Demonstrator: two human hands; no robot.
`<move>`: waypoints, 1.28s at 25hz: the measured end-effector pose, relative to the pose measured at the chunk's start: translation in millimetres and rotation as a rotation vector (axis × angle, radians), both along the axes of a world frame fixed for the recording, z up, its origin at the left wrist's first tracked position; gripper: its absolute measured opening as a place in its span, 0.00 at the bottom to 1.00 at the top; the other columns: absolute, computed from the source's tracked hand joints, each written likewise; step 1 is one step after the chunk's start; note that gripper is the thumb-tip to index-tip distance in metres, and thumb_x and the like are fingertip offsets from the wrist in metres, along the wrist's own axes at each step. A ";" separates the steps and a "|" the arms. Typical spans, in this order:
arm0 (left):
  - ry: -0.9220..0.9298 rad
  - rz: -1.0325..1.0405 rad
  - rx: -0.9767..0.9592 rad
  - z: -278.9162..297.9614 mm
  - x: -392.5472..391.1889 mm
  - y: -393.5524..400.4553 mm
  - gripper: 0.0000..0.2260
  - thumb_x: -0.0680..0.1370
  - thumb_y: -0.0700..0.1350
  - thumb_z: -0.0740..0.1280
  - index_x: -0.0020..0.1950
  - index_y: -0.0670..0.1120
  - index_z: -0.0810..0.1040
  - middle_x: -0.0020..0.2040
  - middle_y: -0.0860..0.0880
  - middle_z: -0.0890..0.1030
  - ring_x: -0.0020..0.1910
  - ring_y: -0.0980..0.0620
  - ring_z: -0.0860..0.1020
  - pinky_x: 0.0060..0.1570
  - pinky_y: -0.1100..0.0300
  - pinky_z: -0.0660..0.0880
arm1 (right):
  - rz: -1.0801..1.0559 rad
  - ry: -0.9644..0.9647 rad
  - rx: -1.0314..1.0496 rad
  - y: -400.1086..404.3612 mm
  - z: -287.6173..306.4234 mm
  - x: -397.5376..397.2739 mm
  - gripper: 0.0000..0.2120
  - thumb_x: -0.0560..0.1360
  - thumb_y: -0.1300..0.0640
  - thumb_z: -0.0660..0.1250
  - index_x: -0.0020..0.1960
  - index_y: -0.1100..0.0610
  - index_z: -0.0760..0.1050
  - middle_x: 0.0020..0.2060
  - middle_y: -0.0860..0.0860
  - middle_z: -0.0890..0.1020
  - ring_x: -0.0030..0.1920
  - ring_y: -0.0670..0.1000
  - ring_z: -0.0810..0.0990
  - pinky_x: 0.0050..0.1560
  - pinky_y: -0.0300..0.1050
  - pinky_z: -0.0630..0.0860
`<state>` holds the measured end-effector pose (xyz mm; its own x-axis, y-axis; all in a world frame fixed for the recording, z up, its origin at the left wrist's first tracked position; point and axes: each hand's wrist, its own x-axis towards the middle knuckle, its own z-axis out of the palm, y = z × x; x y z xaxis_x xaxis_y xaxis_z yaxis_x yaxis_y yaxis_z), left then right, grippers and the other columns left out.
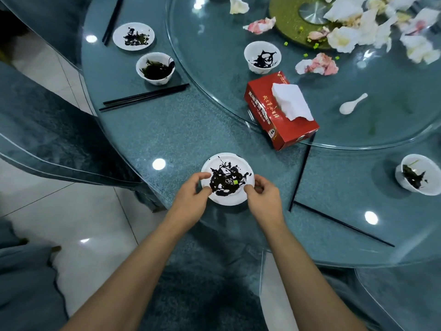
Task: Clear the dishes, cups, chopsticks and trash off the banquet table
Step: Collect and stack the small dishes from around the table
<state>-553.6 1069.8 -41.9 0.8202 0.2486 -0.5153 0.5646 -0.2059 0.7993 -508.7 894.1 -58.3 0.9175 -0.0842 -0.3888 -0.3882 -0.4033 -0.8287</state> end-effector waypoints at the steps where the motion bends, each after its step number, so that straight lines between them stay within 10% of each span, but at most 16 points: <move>1: 0.005 0.003 0.001 -0.6 0.8 -0.3 0.16 0.81 0.42 0.64 0.66 0.56 0.76 0.54 0.54 0.81 0.53 0.58 0.79 0.52 0.62 0.74 | -0.003 0.006 0.000 -1.4 -0.2 0.5 0.13 0.74 0.63 0.67 0.48 0.44 0.79 0.37 0.34 0.83 0.40 0.35 0.82 0.46 0.37 0.77; 12: 0.023 0.069 -0.074 -7.2 12.2 -1.6 0.18 0.78 0.40 0.67 0.67 0.53 0.76 0.53 0.62 0.77 0.60 0.50 0.80 0.66 0.47 0.75 | -0.031 0.048 0.016 0.1 5.6 11.7 0.09 0.75 0.60 0.68 0.52 0.49 0.81 0.43 0.42 0.84 0.48 0.48 0.83 0.57 0.48 0.79; 24: -0.107 0.161 -0.132 44.1 -33.2 24.0 0.17 0.79 0.40 0.66 0.62 0.60 0.73 0.65 0.51 0.76 0.54 0.60 0.79 0.61 0.52 0.77 | -0.026 -0.088 0.068 22.1 52.9 -22.4 0.10 0.77 0.61 0.67 0.55 0.55 0.84 0.43 0.41 0.85 0.39 0.33 0.80 0.41 0.25 0.72; 32: -0.163 0.206 -0.111 101.4 -83.5 69.7 0.20 0.72 0.46 0.66 0.64 0.58 0.75 0.66 0.47 0.79 0.60 0.51 0.79 0.66 0.43 0.74 | -0.013 -0.140 0.120 69.6 80.2 -59.6 0.12 0.77 0.68 0.65 0.57 0.62 0.83 0.48 0.55 0.86 0.45 0.50 0.82 0.54 0.48 0.80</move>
<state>-637.1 1139.4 59.5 0.8326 0.3676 -0.4144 0.4478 -0.0062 0.8941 -568.2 963.8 21.9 0.9625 -0.0567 -0.2652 -0.2699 -0.2938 -0.9170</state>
